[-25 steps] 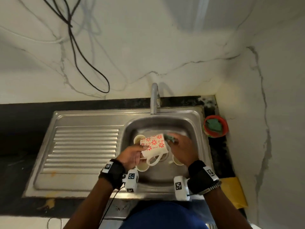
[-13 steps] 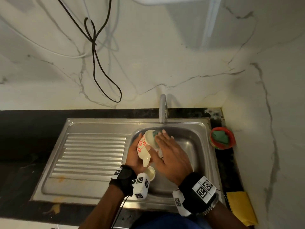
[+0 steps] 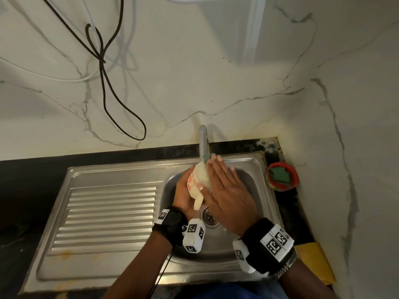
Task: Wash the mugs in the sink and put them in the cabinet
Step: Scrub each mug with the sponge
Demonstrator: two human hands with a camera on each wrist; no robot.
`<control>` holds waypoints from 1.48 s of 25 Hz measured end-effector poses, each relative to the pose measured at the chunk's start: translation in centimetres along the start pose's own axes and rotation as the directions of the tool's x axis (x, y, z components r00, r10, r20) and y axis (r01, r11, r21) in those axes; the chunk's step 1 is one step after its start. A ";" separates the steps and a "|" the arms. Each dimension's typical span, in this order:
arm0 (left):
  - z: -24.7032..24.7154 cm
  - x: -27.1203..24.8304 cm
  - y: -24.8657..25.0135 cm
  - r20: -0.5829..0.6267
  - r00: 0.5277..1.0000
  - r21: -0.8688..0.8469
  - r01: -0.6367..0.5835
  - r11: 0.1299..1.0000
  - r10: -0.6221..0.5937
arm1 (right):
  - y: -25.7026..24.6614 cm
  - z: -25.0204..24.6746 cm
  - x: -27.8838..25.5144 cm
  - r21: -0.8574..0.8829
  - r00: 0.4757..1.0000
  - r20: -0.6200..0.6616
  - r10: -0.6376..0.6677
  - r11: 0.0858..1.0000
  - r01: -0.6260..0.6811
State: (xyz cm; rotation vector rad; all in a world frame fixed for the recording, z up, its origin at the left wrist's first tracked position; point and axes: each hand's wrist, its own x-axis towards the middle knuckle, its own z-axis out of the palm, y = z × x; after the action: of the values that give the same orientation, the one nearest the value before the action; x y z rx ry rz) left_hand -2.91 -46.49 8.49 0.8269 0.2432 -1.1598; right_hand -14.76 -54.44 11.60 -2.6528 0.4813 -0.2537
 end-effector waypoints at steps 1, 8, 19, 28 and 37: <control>-0.2 0.1 0.2 -0.014 0.999 -0.006 0.046 0.999 -0.046 | 0.3 -0.1 0.0 -0.010 0.998 0.034 0.049 0.999 -0.049; -1.7 0.1 -0.3 0.028 0.999 -0.055 0.032 0.998 -0.031 | 0.8 0.0 1.2 0.076 0.995 0.103 -0.015 0.997 0.007; -0.6 -0.9 0.6 0.060 0.997 0.042 0.045 0.998 -0.047 | 2.5 0.4 1.5 0.474 0.997 0.061 0.055 0.877 -0.077; -3.6 -1.5 1.7 0.134 0.985 0.357 0.051 0.933 -0.105 | 4.2 -1.2 2.9 0.847 0.983 0.035 0.178 0.517 -0.124; -3.4 -1.6 1.4 0.149 0.987 0.575 -0.129 0.808 0.052 | 3.5 -2.0 1.8 0.535 0.990 -0.129 0.057 0.845 0.021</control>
State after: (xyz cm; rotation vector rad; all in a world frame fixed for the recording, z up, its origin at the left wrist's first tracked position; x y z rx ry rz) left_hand -1.50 -42.76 7.71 1.2842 -0.2805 -1.2050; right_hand -14.67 -58.85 12.03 -2.0872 0.4055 -0.4945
